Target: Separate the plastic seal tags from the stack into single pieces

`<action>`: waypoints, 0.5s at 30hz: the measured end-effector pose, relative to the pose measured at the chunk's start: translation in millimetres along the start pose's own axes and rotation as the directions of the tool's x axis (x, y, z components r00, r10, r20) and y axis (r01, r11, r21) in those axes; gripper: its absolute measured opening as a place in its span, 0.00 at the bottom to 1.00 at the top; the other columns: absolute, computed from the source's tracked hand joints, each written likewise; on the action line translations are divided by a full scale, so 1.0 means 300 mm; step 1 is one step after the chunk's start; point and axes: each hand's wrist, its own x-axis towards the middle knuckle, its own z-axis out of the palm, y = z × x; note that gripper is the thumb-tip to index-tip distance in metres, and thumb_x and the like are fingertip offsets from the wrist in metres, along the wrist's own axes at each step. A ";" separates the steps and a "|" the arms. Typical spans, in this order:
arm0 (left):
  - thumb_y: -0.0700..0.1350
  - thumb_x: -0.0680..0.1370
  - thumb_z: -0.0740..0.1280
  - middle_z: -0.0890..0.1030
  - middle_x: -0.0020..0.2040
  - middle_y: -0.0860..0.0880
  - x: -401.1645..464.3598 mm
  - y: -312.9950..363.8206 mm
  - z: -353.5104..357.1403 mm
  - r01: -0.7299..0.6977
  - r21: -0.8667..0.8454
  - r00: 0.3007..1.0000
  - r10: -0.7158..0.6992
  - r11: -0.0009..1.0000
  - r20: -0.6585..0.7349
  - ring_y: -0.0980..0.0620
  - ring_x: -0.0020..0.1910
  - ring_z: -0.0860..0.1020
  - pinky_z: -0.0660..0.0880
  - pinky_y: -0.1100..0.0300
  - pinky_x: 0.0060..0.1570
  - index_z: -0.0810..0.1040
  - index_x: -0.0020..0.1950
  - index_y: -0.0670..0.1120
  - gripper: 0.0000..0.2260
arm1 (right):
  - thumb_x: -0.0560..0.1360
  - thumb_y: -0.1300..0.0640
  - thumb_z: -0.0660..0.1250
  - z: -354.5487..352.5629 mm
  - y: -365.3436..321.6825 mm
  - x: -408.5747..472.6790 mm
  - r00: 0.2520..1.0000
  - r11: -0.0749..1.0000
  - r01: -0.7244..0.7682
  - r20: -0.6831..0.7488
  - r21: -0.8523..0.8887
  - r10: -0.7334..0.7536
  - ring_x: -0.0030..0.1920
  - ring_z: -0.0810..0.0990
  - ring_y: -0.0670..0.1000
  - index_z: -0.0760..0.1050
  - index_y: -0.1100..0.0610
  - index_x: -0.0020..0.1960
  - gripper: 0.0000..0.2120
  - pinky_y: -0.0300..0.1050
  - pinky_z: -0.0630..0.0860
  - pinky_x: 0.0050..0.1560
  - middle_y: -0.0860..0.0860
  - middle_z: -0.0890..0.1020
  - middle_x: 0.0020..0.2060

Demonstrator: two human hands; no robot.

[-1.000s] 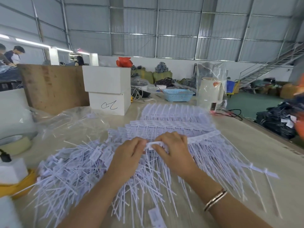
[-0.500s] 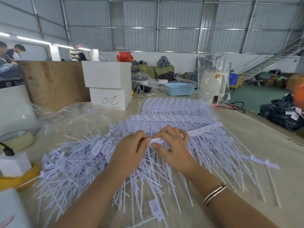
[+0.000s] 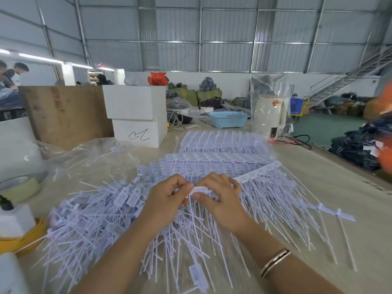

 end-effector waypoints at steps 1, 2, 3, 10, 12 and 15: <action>0.48 0.78 0.65 0.80 0.30 0.51 0.002 0.002 -0.002 0.036 -0.038 0.999 -0.035 0.999 0.016 0.51 0.30 0.77 0.74 0.60 0.35 0.78 0.35 0.55 0.11 | 0.70 0.45 0.63 -0.001 -0.004 0.000 1.000 1.000 -0.002 -0.003 0.021 0.003 0.52 0.69 0.38 0.72 0.39 0.41 0.01 0.50 0.49 0.66 0.37 0.70 0.39; 0.48 0.78 0.65 0.79 0.29 0.52 0.003 0.003 -0.003 0.067 -0.077 0.997 -0.064 0.995 0.032 0.54 0.30 0.76 0.73 0.62 0.35 0.78 0.34 0.55 0.12 | 0.71 0.45 0.63 0.000 -0.008 -0.001 1.000 1.000 0.002 -0.010 0.026 -0.002 0.51 0.69 0.39 0.72 0.40 0.41 0.01 0.52 0.50 0.66 0.37 0.70 0.39; 0.49 0.78 0.65 0.79 0.28 0.52 0.003 0.003 -0.003 0.091 -0.112 0.995 -0.087 0.990 0.043 0.56 0.30 0.76 0.73 0.65 0.34 0.78 0.34 0.55 0.12 | 0.71 0.46 0.63 0.002 -0.012 -0.003 1.000 1.000 0.012 -0.019 0.023 -0.011 0.51 0.70 0.40 0.72 0.41 0.41 0.01 0.53 0.50 0.66 0.37 0.70 0.39; 0.51 0.77 0.65 0.76 0.28 0.53 0.007 -0.007 0.001 0.131 -0.196 0.990 -0.120 0.972 0.070 0.57 0.29 0.74 0.71 0.64 0.36 0.78 0.33 0.54 0.13 | 0.73 0.48 0.64 0.025 -0.013 -0.008 0.996 0.999 0.048 -0.070 0.012 -0.047 0.50 0.69 0.39 0.70 0.41 0.42 0.03 0.59 0.54 0.65 0.36 0.69 0.40; 0.50 0.78 0.64 0.75 0.27 0.54 0.009 -0.002 0.000 0.124 -0.203 0.991 -0.110 0.971 0.082 0.57 0.29 0.73 0.70 0.66 0.34 0.78 0.31 0.56 0.15 | 0.74 0.47 0.63 0.032 -0.010 -0.010 0.993 0.998 0.068 -0.097 0.007 -0.067 0.50 0.69 0.37 0.71 0.39 0.41 0.04 0.58 0.54 0.65 0.36 0.69 0.40; 0.48 0.79 0.63 0.73 0.25 0.55 0.014 0.009 -0.003 0.123 -0.222 0.990 -0.105 0.967 0.091 0.58 0.27 0.70 0.69 0.69 0.32 0.77 0.30 0.55 0.17 | 0.74 0.44 0.60 0.044 -0.004 -0.009 0.987 0.996 0.085 -0.133 -0.018 -0.087 0.50 0.68 0.36 0.70 0.41 0.46 0.03 0.52 0.50 0.66 0.35 0.68 0.39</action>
